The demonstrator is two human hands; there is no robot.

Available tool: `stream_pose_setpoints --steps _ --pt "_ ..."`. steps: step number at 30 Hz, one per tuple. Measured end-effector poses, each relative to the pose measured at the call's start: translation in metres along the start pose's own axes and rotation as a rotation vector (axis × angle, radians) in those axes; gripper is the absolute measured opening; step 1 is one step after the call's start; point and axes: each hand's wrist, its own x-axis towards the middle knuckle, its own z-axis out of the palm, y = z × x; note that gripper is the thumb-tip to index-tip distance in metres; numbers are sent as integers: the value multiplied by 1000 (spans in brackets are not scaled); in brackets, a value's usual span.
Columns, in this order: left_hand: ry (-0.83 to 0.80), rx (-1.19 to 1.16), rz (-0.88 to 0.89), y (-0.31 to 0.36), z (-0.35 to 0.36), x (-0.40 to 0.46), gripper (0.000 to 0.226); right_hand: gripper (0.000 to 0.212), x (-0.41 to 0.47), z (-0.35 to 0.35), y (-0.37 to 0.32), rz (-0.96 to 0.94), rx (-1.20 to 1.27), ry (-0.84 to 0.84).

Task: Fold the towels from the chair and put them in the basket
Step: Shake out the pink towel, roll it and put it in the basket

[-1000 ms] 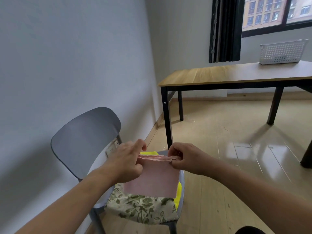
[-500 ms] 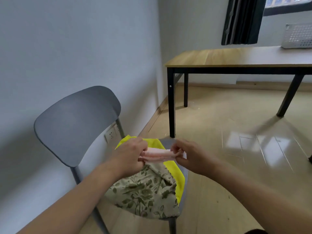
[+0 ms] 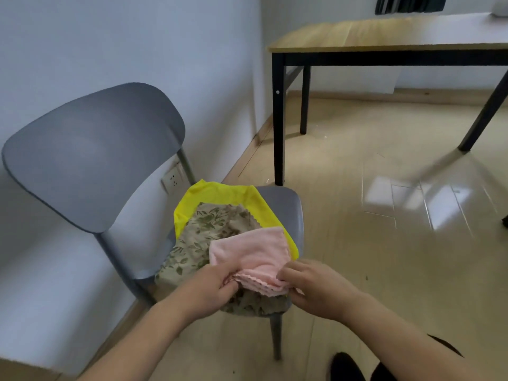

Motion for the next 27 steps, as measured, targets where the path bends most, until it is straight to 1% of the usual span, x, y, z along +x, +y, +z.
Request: stream_pose_setpoints --steps 2,7,9,10,12,15,18,23,25,27 --pt "-1 -46 -40 -3 2 3 27 25 2 4 -4 -1 -36 -2" --pt "72 -173 -129 -10 13 -2 31 41 5 4 -9 62 -20 11" --pt "99 -234 -159 -12 17 -4 23 45 6 5 -7 62 -13 5" --pt "103 -250 -166 -11 18 -5 18 43 7 6 -5 58 -14 -2" --pt "101 -246 -168 -11 18 -7 18 33 8 6 -1 63 2 0" --pt "69 -189 -168 -10 17 -10 31 25 9 3 1 117 85 37" --pt "71 -197 -160 -10 21 -13 36 18 10 2 3 177 161 30" --pt "202 -311 -146 -19 27 -14 31 21 18 3 6 341 376 25" --pt "268 -356 -163 -22 27 -9 27 25 27 3 9 395 453 34" --pt "334 -375 -197 -24 26 -2 28 31 38 1 9 446 511 58"
